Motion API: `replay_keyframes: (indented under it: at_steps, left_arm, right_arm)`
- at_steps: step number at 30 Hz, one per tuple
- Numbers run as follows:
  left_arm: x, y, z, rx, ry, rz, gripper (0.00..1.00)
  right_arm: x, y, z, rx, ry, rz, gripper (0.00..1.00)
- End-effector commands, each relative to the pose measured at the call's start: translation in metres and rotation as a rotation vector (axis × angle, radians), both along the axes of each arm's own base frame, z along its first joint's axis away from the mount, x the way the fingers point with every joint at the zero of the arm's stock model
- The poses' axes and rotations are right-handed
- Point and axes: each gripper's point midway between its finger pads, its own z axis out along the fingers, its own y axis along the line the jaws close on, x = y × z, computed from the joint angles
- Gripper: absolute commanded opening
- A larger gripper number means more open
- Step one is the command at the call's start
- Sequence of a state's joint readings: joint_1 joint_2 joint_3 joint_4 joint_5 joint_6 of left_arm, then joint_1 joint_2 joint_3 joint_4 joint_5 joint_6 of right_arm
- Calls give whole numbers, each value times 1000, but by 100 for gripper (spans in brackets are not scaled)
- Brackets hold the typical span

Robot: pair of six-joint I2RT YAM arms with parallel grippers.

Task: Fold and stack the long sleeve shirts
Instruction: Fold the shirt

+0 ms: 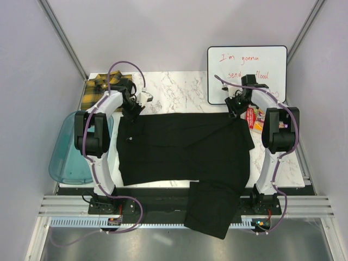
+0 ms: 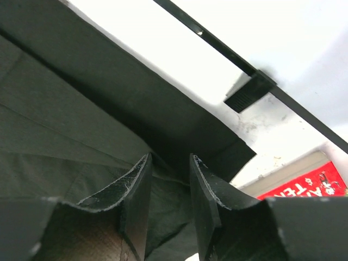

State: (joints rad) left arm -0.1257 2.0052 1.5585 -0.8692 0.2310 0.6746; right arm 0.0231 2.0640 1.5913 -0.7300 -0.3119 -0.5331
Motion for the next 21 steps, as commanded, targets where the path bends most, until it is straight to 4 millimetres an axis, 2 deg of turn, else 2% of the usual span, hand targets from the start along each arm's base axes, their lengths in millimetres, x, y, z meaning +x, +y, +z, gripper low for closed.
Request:
replay_keyframes:
  at_steps: [1, 5, 8, 12, 15, 17, 21]
  left_arm:
    - [13, -9, 14, -50, -29, -16, 2]
    - [14, -13, 16, -56, -27, -30, 2]
    - [11, -14, 16, -62, -19, -33, 2]
    - [8, -22, 29, -100, -35, -50, 2]
    - [7, -31, 35, -120, -45, -64, 2]
    - [9, -34, 37, -124, -52, -68, 2]
    - [12, -38, 35, -120, -54, -76, 2]
  right_arm:
    - [-1, -7, 6, -17, -20, 11, 40]
    - [-3, -10, 9, -18, -21, 14, 38]
    - [-4, 1, 23, 42, -40, 41, 40]
    - [-6, 23, 44, 165, -54, 76, 51]
    - [-3, 32, 53, 223, -62, 72, 57]
    - [-1, 41, 55, 227, -67, 86, 57]
    - [7, 51, 46, 227, -67, 91, 54]
